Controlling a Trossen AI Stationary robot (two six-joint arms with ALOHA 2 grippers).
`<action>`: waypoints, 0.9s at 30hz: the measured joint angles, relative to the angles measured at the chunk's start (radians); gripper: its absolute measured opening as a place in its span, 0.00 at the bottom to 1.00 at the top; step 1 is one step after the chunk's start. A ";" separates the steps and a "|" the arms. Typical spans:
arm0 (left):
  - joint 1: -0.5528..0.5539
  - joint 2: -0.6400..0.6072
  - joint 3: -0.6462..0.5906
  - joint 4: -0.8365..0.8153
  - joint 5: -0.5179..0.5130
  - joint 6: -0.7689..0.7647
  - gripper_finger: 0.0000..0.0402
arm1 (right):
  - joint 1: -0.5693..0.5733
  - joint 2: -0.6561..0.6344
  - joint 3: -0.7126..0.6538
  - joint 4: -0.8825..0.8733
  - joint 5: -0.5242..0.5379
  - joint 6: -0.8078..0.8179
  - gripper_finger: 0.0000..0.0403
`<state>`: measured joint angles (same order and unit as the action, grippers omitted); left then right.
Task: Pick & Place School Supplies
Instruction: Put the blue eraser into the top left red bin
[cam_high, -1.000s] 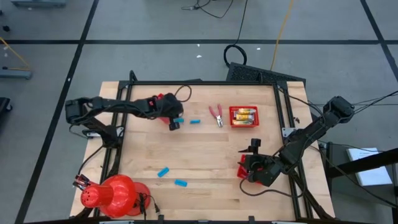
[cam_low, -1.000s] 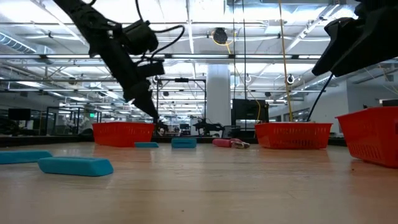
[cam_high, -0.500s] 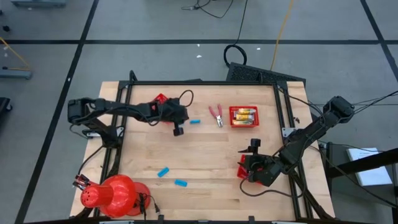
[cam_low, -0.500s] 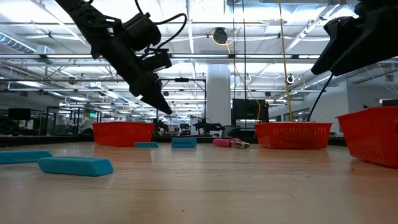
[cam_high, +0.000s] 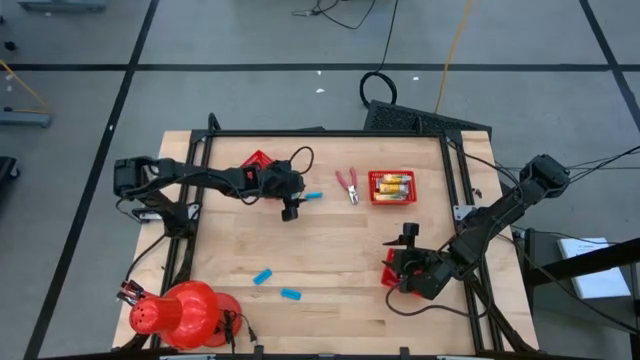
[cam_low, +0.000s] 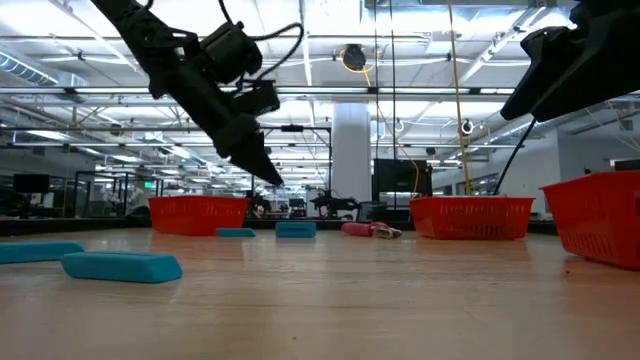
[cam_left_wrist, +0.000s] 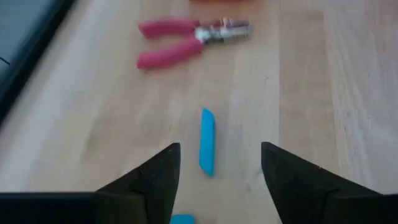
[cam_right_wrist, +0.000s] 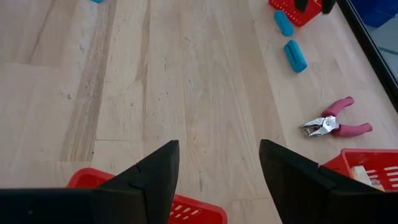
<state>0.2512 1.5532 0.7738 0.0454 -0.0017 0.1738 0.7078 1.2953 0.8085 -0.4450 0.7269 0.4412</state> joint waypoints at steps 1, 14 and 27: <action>0.000 0.017 0.000 0.006 0.002 0.001 0.56 | 0.000 0.000 0.000 -0.001 0.000 -0.002 0.53; 0.015 0.252 0.222 -0.139 -0.020 0.050 0.52 | 0.000 0.000 0.000 -0.002 -0.022 0.003 0.53; 0.017 0.341 0.253 -0.163 -0.046 0.050 0.49 | 0.000 0.000 0.000 0.000 -0.023 0.018 0.53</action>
<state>0.2680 1.8946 1.0267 -0.1177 -0.0482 0.2241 0.7074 1.2957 0.8085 -0.4450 0.7044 0.4591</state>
